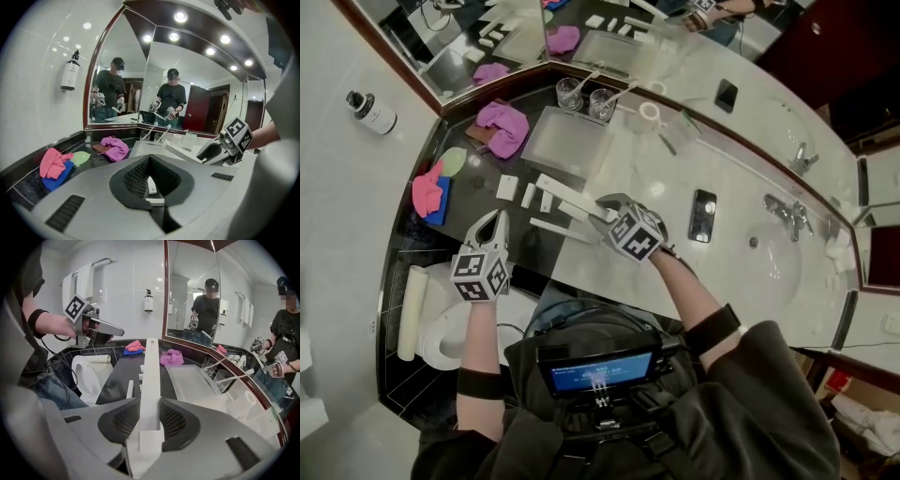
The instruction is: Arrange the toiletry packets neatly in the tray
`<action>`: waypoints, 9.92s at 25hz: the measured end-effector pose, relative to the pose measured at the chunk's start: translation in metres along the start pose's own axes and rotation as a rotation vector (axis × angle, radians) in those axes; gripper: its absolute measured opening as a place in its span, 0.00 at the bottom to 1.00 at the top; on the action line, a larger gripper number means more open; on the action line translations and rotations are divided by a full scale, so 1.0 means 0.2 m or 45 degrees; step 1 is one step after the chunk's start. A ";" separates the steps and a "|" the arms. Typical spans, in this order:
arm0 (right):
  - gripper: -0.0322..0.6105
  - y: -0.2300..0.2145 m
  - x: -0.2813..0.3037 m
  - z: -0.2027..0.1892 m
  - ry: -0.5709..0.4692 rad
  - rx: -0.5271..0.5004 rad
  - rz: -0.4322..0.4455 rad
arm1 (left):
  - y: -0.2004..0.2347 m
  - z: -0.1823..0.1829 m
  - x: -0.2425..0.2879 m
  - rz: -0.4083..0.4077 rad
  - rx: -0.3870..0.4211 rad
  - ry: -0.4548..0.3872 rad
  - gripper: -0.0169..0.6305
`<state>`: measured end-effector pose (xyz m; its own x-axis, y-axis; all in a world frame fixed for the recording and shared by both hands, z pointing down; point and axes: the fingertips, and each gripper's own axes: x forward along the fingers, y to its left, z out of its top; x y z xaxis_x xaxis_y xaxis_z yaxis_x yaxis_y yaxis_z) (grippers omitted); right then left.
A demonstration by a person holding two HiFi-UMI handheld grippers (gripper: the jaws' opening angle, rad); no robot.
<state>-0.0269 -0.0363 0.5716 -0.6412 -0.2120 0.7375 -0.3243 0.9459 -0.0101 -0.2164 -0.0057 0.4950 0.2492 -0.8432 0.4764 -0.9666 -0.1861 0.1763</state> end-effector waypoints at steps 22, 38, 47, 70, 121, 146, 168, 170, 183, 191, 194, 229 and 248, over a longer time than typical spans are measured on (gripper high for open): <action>0.27 0.40 0.88 0.46 0.214 -0.173 0.246 | 0.47 -0.16 -0.12 0.147 -0.129 0.015 0.03; 0.28 0.50 1.24 0.44 0.369 -0.214 0.267 | 0.69 -0.30 -0.15 0.218 -0.222 0.039 0.03; 0.38 0.51 1.27 0.43 0.346 -0.272 0.276 | 0.70 -0.35 -0.16 0.229 -0.241 0.055 0.03; 0.05 0.07 0.41 0.49 -0.038 0.158 0.012 | 0.28 -0.12 -0.09 0.046 -0.049 0.017 0.03; 0.05 -0.14 -0.42 -0.46 -0.214 0.817 -0.236 | -0.59 -0.56 0.26 -0.636 1.108 0.618 0.31; 0.05 -0.09 -0.19 -0.62 -0.095 0.926 -0.198 | -0.49 -1.11 0.54 -0.938 1.800 0.972 0.15; 0.05 -0.11 -0.14 -0.49 -0.105 0.877 -0.168 | -0.53 -0.69 0.60 -0.632 1.810 0.584 0.13; 0.05 -0.12 -0.13 -0.48 -0.110 0.868 -0.167 | -0.52 -0.61 0.63 -0.576 1.838 0.522 0.13; 0.05 -0.24 -0.04 -0.24 -0.193 0.845 -0.169 | -0.39 -0.09 0.97 -0.265 2.054 0.207 0.13; 0.05 -0.40 0.04 -0.09 -0.239 0.832 -0.190 | -0.35 0.05 1.28 -0.306 2.129 0.146 0.13; 0.05 -0.46 0.07 -0.06 -0.245 0.837 -0.198 | -0.37 0.06 1.39 -0.339 2.154 0.132 0.13; 0.05 -0.49 0.13 -0.21 -0.229 0.926 -0.227 | -0.39 -0.11 1.68 -0.470 2.093 0.276 0.30; 0.05 -0.36 -0.17 -0.12 -0.274 0.800 -0.215 | -0.54 0.19 1.11 -0.358 1.911 0.195 0.05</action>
<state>0.0346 -0.0914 0.5642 -0.6496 -0.4495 0.6131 -0.7320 0.5877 -0.3447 -0.0587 -0.1925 0.5498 0.3411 -0.6540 0.6752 -0.0330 -0.7262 -0.6867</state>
